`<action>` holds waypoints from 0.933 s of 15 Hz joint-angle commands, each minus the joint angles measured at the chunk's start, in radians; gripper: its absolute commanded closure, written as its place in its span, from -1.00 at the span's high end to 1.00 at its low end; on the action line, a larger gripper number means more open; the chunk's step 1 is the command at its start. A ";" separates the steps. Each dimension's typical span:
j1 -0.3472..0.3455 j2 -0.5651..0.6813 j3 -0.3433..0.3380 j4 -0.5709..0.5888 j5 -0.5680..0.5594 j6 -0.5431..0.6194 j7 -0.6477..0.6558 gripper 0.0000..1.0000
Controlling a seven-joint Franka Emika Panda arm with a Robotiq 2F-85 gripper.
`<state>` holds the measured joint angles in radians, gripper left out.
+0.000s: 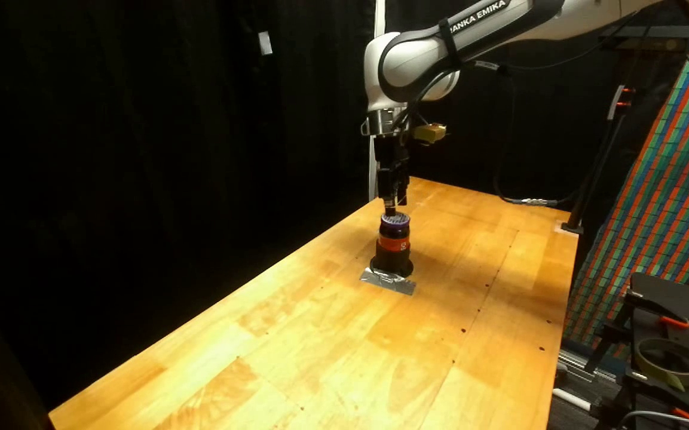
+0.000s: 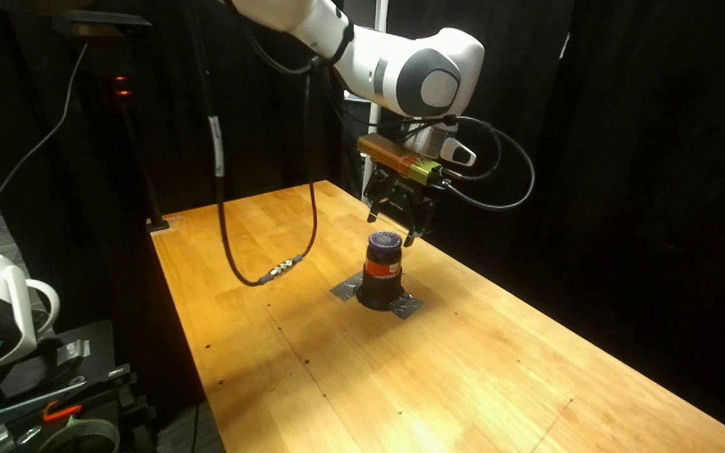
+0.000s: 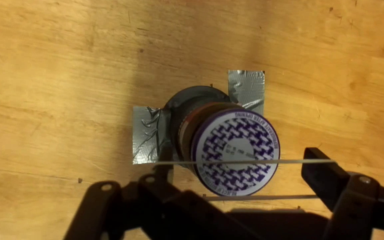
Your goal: Put the rubber band on the jar.
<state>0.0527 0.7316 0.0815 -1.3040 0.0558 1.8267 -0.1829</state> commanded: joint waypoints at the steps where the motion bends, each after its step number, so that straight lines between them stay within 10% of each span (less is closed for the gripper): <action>1: 0.017 0.152 0.002 0.245 -0.004 -0.103 0.039 1.00; 9: 0.060 0.376 -0.016 0.555 -0.043 -0.360 0.087 1.00; 14: 0.085 0.381 -0.043 0.532 -0.127 -0.428 0.061 1.00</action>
<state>0.1149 1.0956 0.0650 -0.7920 -0.0240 1.4452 -0.1145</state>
